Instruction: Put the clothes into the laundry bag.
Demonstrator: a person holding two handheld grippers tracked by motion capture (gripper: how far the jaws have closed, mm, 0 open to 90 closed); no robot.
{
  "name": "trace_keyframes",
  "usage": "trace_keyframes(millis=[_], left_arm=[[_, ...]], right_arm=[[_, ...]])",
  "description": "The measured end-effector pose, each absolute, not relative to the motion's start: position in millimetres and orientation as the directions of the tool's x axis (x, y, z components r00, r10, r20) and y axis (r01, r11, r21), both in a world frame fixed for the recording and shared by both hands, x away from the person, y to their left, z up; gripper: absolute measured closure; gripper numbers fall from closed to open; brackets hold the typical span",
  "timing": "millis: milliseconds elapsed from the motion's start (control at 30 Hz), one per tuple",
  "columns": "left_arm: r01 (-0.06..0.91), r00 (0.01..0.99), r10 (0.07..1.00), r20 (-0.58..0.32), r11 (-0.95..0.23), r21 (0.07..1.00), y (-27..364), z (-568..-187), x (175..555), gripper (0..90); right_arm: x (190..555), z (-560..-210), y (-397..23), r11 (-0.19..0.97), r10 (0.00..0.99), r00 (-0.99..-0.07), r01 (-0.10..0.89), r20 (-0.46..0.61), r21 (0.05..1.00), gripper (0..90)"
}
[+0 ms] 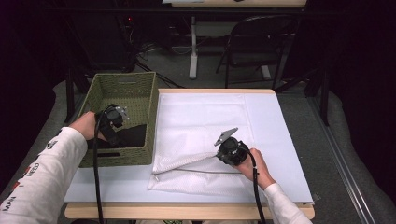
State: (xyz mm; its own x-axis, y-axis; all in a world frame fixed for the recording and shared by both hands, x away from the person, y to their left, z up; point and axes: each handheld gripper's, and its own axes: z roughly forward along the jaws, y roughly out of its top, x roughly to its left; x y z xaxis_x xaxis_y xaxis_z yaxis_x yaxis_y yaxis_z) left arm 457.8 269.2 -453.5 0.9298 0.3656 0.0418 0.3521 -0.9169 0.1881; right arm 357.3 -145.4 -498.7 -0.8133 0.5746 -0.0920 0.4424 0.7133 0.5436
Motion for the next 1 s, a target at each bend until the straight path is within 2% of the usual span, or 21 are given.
trace_keyframes(millis=[300, 633, 867, 900, 1000], left_arm=[[0.336, 0.940, 0.340, 0.009, -0.933, 0.127, 267, -468, 463, 21.0], [0.301, 0.953, 0.301, -0.010, -0.948, 0.106, 263, -477, 464, 32.1], [0.284, 0.959, 0.283, -0.023, -0.952, 0.115, 265, -480, 464, 43.8], [0.284, 0.959, 0.282, -0.029, -0.950, 0.128, 266, -481, 464, 48.6], [0.276, 0.961, 0.273, -0.037, -0.952, 0.134, 267, -481, 463, 52.0]], right_arm=[[358, -499, -146, 0.718, 0.568, -0.817, 0.434, -0.098, 0.544, 89.1], [358, -499, -145, 0.719, 0.570, -0.816, 0.439, -0.095, 0.539, 89.1], [358, -499, -145, 0.719, 0.570, -0.816, 0.439, -0.096, 0.539, 89.1], [358, -499, -145, 0.719, 0.570, -0.816, 0.438, -0.098, 0.539, 89.1], [358, -499, -145, 0.719, 0.570, -0.816, 0.436, -0.099, 0.541, 89.1]])
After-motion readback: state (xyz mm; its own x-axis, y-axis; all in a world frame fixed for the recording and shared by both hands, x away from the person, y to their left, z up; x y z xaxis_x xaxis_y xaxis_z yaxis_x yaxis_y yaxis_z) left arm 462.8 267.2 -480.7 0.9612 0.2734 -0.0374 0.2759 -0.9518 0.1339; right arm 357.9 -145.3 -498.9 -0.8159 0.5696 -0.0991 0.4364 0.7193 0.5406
